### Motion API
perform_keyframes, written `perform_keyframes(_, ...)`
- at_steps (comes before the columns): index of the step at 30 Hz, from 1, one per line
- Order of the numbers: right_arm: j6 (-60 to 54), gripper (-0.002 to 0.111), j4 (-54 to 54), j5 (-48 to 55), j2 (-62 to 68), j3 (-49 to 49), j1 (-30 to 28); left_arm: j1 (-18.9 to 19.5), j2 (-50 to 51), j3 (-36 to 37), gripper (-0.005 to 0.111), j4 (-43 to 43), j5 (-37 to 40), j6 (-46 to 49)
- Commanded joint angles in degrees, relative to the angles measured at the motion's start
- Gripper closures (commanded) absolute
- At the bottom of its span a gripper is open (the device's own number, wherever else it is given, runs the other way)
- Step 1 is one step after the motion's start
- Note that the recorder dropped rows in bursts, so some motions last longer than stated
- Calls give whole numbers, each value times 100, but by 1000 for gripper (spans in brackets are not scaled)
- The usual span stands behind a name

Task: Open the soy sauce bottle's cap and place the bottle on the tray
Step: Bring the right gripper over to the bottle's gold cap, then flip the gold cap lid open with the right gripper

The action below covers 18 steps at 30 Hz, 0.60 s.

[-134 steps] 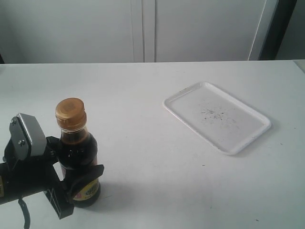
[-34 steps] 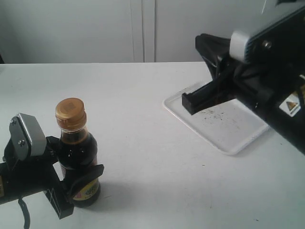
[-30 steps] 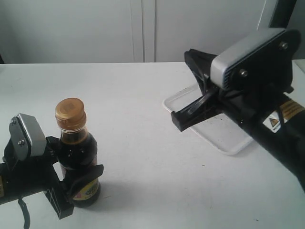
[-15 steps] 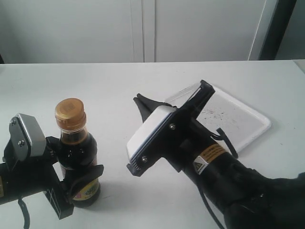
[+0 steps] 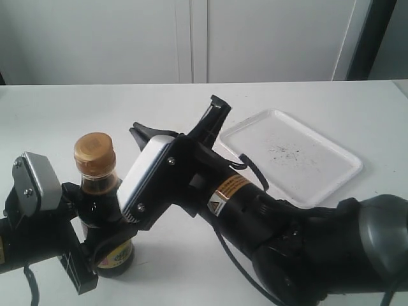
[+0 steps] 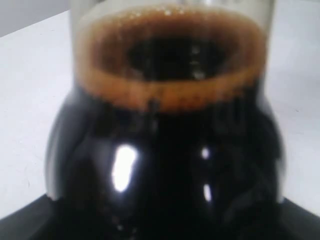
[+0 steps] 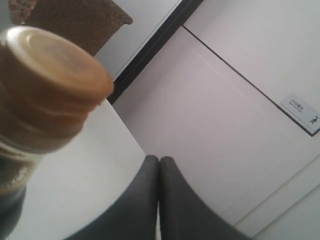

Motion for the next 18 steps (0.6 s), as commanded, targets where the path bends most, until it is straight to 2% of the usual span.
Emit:
perform_keyframes(1, -59, 108, -124, 137, 117, -216, 3, -37, -13, 26, 106, 121, -91, -9)
perform_keyframes(18, 90, 108, -699, 212, 175, -327, 3, -37, -13, 26, 106, 153, -91, -18)
